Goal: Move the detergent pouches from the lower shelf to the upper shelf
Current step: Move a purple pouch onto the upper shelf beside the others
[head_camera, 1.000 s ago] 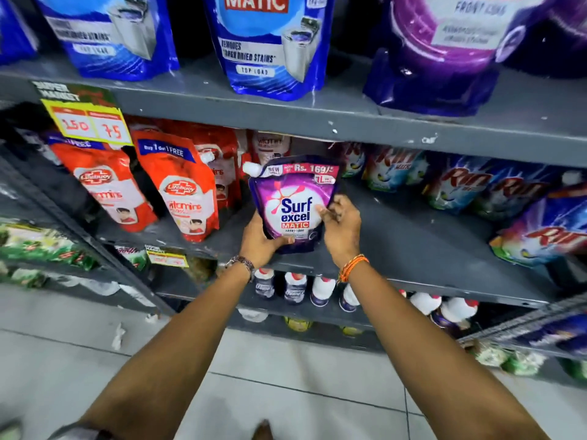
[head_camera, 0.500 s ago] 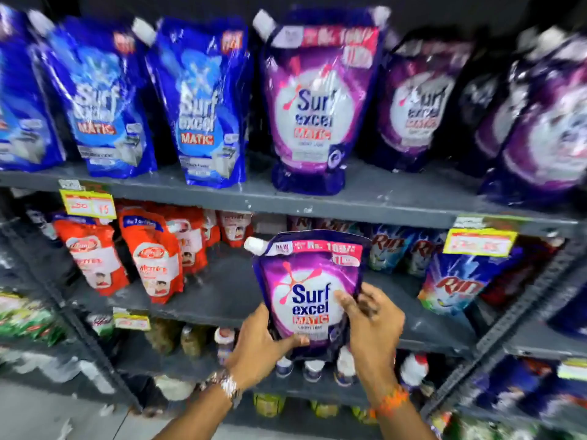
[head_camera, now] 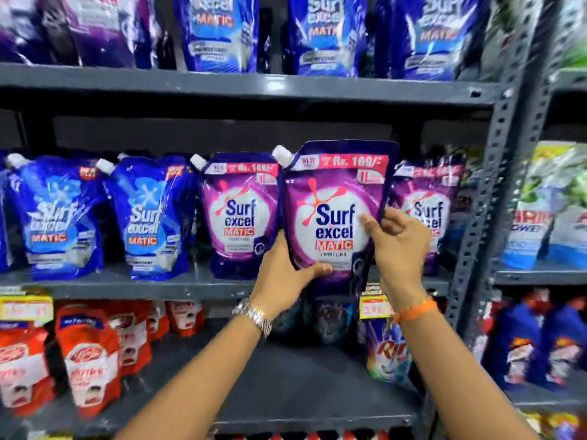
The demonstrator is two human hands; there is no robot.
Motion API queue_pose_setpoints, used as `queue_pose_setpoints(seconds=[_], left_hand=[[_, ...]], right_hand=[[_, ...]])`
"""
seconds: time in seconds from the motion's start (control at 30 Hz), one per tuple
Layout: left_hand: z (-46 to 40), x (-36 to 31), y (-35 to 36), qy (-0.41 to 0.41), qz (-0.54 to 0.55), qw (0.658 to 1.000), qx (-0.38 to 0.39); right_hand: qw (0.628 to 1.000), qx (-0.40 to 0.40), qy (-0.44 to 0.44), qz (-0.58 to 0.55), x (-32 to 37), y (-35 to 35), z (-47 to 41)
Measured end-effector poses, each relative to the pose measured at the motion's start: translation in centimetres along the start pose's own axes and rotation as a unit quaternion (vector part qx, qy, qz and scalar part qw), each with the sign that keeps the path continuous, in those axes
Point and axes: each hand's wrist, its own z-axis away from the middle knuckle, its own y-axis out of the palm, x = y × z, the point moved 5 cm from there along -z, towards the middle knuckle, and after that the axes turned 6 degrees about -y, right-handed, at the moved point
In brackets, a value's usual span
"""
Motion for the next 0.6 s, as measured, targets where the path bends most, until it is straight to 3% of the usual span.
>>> queue_pose_setpoints(seconds=[0.27,0.6], left_hand=[[-7.2,2.7,3.6,-0.067,-0.040,0.996,0.041],[-9.5,4.9,5.0,-0.096,-0.023,0.993,0.064]], right_hand=[[0.994,0.014,0.063,0.093,-4.5,2.0,-4.5],[0.990,0.028,0.096,0.099,-7.4,3.0,-6.1]])
